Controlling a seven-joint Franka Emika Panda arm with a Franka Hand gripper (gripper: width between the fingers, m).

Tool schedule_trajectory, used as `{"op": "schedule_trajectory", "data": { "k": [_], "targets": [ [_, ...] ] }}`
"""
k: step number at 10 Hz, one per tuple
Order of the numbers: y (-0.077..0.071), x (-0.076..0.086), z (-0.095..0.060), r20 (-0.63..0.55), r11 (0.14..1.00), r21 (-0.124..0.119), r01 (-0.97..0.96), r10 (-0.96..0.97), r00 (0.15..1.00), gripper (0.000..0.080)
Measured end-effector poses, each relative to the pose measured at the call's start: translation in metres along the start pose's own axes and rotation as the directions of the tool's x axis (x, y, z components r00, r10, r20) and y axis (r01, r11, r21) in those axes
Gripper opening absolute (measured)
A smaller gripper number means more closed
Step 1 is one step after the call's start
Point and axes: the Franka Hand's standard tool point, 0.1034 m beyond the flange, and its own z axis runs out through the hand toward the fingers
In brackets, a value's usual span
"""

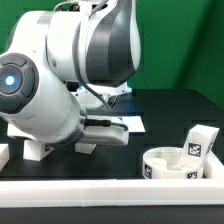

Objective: Assemble stool

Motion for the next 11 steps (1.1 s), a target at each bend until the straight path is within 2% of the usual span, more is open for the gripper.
{"op": "schedule_trajectory", "data": {
  "k": [2,3,4,6,7,9,11],
  "targets": [
    [-0.001,0.001,0.000,-0.004,1.000,-0.002,-0.006,0.006,1.000,0.0386],
    [-0.002,0.001,0.000,-0.005,1.000,-0.003,-0.005,0.005,1.000,0.0386],
    [-0.002,0.001,0.000,-0.006,1.000,-0.003,-0.005,0.005,1.000,0.0326],
    [-0.003,0.001,-0.001,-0.007,1.000,-0.004,-0.004,0.004,1.000,0.0326],
    [-0.008,0.001,-0.003,-0.017,1.000,-0.009,0.005,-0.005,1.000,0.0326],
    [-0.031,-0.012,-0.022,-0.038,1.000,-0.023,0.020,-0.021,0.999,0.0326],
    [-0.057,-0.024,-0.043,-0.044,0.999,-0.026,-0.035,0.034,0.998,0.0327]
  ]
}}
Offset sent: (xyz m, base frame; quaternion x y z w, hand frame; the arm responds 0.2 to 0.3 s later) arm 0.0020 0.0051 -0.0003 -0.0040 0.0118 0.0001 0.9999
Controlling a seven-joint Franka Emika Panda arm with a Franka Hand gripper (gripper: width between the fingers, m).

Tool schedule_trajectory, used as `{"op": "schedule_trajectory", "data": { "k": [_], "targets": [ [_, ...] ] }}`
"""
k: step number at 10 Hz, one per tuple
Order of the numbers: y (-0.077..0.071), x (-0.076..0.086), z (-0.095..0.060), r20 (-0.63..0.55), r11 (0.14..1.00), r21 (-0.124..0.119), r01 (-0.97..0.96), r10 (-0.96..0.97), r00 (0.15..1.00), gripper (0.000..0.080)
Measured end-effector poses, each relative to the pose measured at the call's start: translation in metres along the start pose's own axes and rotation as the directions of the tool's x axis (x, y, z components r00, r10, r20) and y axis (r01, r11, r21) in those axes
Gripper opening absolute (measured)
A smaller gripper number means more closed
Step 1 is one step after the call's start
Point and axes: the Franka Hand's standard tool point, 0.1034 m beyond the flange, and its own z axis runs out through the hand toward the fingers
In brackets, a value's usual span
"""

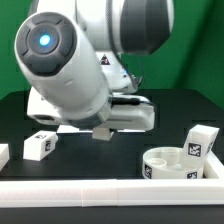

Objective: Assemble stool

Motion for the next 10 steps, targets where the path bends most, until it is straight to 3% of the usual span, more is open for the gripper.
{"op": "schedule_trajectory", "data": {
  "k": [2,3,5,7,10],
  "targets": [
    [-0.031,-0.005,-0.014,-0.026,0.999,-0.009,-0.042,0.041,0.999,0.0327],
    [-0.032,0.004,-0.015,-0.072,1.000,0.002,-0.020,0.020,0.997,0.0327],
    [-0.030,0.005,-0.016,-0.097,1.000,0.006,-0.024,0.024,0.995,0.0327],
    [-0.036,0.016,-0.026,-0.209,1.000,0.018,-0.017,0.020,0.978,0.0327],
    [-0.051,0.003,-0.053,-0.383,0.999,0.038,0.013,0.002,0.924,0.0327]
  ]
}}
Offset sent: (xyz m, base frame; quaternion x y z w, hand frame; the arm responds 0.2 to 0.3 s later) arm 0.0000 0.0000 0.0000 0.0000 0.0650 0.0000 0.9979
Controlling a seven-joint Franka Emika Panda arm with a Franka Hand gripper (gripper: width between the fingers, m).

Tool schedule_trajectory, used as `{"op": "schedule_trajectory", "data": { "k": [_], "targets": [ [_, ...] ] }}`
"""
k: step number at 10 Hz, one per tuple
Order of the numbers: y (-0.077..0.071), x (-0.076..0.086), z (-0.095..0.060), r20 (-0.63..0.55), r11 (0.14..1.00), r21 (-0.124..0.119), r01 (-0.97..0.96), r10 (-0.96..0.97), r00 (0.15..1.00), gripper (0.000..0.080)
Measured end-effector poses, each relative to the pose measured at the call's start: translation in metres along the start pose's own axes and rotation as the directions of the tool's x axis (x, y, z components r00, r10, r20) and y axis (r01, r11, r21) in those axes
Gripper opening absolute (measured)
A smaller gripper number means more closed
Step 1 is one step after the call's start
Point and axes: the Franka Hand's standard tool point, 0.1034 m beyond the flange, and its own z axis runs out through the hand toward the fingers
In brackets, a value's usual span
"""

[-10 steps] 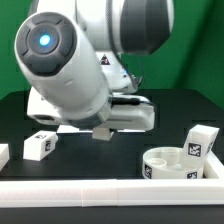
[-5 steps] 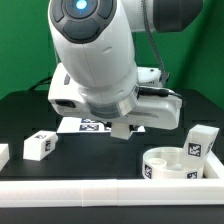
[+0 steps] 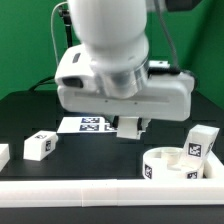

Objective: Assemble stool

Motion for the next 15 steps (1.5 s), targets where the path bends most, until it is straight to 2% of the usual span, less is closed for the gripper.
{"op": "schedule_trajectory", "data": {
  "k": [2,3,6,7,8,9,11,12,13,15],
  "targets": [
    [-0.011,0.000,-0.033,-0.147,0.999,0.030,0.018,-0.014,0.989,0.0327],
    [-0.013,0.003,-0.038,-0.216,0.999,0.040,0.023,-0.014,0.976,0.0327],
    [-0.020,0.010,-0.040,-0.452,0.997,0.058,0.042,-0.011,0.892,0.0327],
    [-0.022,0.012,-0.040,-0.498,0.997,0.062,0.044,-0.008,0.867,0.0327],
    [-0.027,0.014,-0.046,-0.582,0.996,0.070,0.048,0.002,0.813,0.0327],
    [-0.032,0.010,-0.048,-0.641,0.996,0.068,0.065,-0.007,0.767,0.0327],
    [-0.041,0.013,-0.055,-0.744,0.994,0.066,0.091,-0.011,0.668,0.0327],
    [-0.042,0.013,-0.054,-0.790,0.993,0.065,0.098,-0.009,0.612,0.0327],
    [-0.042,0.012,-0.049,-0.800,0.993,0.058,0.101,-0.014,0.600,0.0327],
    [-0.041,0.012,-0.049,-0.798,0.993,0.056,0.102,-0.017,0.603,0.0327]
  ]
}}
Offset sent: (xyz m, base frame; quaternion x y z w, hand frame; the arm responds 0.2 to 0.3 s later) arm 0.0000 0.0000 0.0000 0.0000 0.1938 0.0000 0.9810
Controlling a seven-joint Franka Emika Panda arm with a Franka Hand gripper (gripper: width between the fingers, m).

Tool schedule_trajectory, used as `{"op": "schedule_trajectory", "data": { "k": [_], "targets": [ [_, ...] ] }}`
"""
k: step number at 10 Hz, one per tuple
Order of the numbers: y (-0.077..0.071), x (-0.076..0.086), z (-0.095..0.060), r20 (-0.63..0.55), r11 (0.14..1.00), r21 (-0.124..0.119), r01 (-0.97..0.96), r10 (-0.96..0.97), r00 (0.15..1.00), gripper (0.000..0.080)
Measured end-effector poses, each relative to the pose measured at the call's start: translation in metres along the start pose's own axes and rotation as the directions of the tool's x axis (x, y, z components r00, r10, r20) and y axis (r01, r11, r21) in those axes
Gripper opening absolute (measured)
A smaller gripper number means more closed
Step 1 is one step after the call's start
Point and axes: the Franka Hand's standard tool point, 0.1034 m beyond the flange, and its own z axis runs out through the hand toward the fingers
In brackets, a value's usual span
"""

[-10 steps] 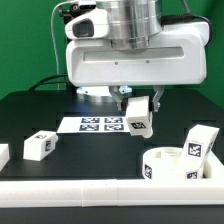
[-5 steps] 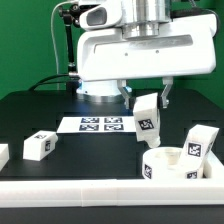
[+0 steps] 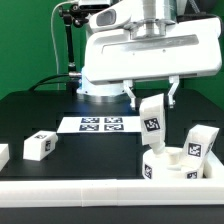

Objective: Assemble stool

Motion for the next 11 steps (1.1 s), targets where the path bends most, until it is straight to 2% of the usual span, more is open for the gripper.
{"op": "schedule_trajectory", "data": {
  "k": [2,4,9,10,11],
  "targets": [
    [-0.002,-0.001,0.001,0.023,0.997,-0.007,0.082,-0.082,0.996,0.0327],
    [-0.014,-0.004,-0.001,0.030,0.988,-0.022,0.151,-0.151,0.988,0.0327],
    [-0.014,-0.006,0.000,0.029,0.984,-0.028,0.173,-0.173,0.985,0.0327],
    [-0.018,-0.011,0.004,0.027,0.968,-0.037,0.248,-0.247,0.969,0.0327],
    [-0.015,-0.012,0.007,0.026,0.958,-0.046,0.285,-0.284,0.959,0.0327]
  ]
}}
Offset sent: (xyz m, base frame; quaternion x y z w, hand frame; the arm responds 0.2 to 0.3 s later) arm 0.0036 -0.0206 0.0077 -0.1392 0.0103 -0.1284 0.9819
